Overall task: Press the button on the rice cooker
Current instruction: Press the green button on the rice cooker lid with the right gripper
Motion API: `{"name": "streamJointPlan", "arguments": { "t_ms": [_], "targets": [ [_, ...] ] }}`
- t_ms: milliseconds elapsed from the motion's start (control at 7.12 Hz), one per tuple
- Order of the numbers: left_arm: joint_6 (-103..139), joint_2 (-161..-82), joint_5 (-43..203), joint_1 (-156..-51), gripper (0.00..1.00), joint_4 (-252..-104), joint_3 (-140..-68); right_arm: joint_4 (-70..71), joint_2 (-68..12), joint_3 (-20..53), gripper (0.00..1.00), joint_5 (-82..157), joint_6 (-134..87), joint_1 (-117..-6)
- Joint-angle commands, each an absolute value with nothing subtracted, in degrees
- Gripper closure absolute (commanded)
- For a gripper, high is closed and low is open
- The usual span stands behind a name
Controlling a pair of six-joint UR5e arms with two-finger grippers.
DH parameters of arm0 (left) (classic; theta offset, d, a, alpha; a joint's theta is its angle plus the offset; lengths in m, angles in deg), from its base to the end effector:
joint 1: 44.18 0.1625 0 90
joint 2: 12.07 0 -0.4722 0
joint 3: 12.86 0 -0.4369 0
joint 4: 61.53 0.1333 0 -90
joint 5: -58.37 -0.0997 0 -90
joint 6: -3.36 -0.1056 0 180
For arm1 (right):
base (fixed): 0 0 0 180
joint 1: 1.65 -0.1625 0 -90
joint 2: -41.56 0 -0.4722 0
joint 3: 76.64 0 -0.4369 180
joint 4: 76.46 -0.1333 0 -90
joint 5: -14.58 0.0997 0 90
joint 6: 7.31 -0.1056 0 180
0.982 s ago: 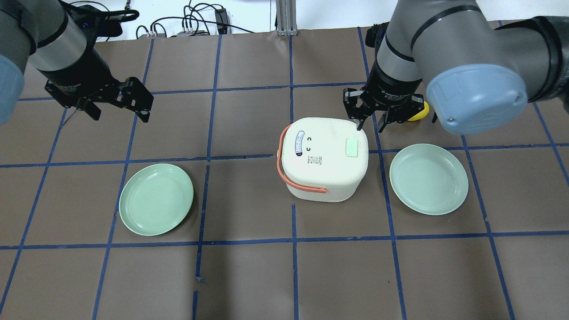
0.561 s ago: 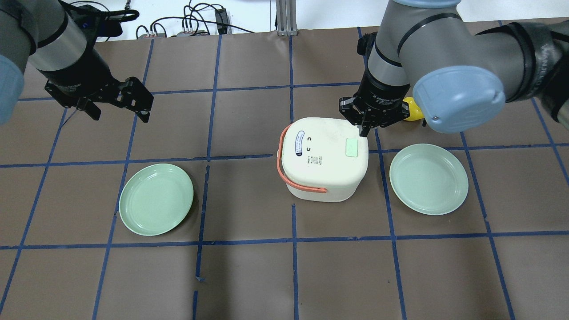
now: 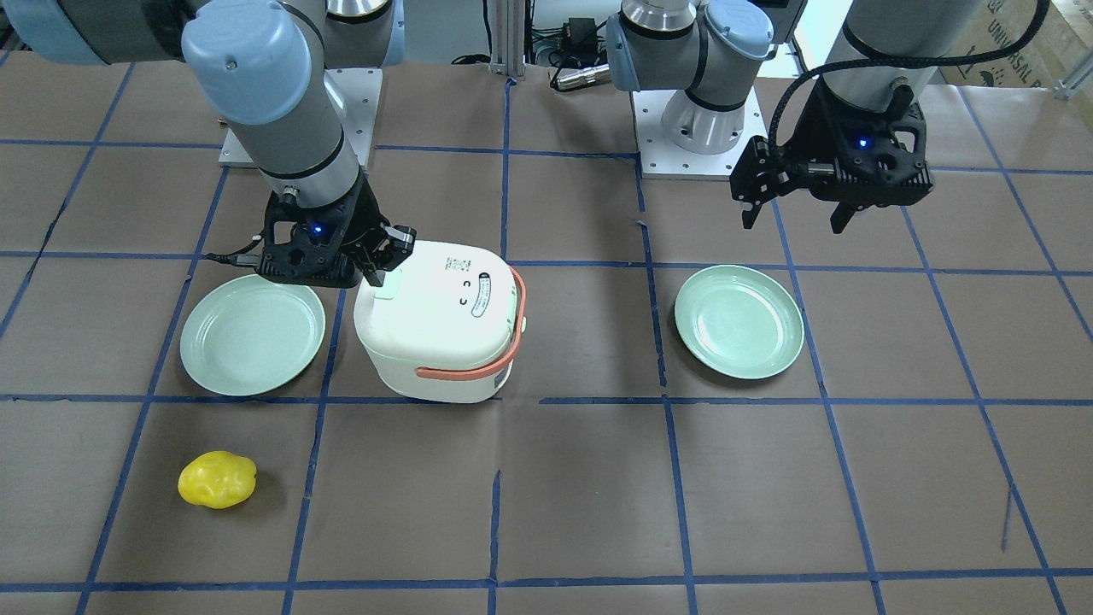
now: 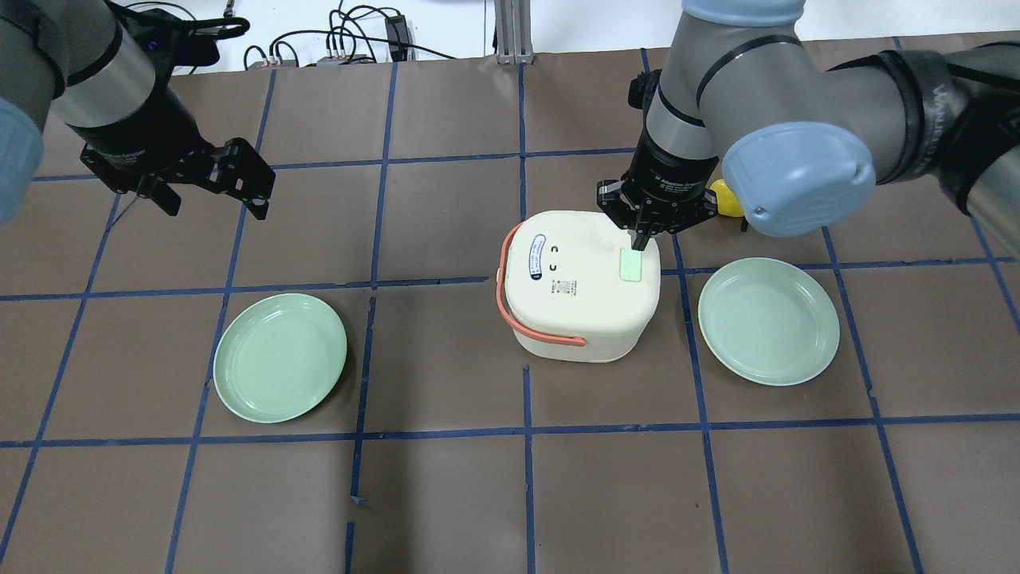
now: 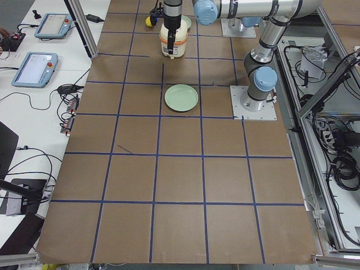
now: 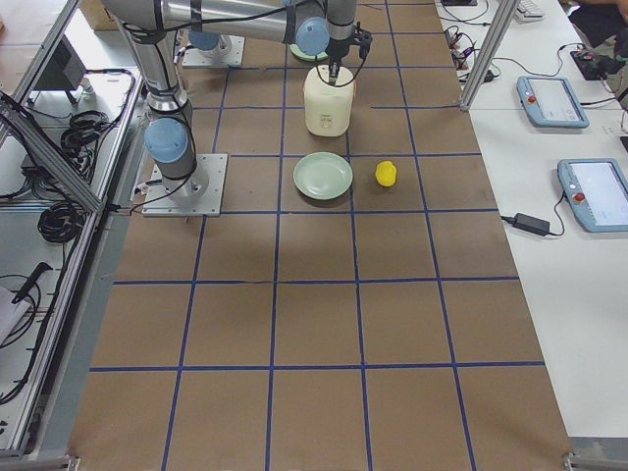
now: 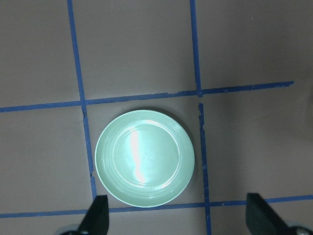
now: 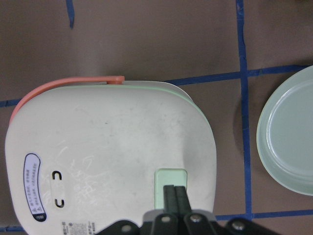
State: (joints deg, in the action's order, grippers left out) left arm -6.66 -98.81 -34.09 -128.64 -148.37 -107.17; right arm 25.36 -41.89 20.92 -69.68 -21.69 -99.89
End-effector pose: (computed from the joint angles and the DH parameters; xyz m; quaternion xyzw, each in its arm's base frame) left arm -0.0786 -0.5235 0.5242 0.0387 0.9989 -0.0153 0.0238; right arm 0.2245 -0.5465 0.4161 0.0545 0.9971 0.0294 0.0452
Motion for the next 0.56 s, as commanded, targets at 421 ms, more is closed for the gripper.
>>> {"name": "streamJointPlan", "arguments": {
  "t_ms": [421],
  "targets": [
    [-6.66,-98.81,-34.09,-128.64,0.00,-148.37,-107.17,25.58,-41.58,23.46,0.91,-69.62,-21.81,-99.91]
  ]
}}
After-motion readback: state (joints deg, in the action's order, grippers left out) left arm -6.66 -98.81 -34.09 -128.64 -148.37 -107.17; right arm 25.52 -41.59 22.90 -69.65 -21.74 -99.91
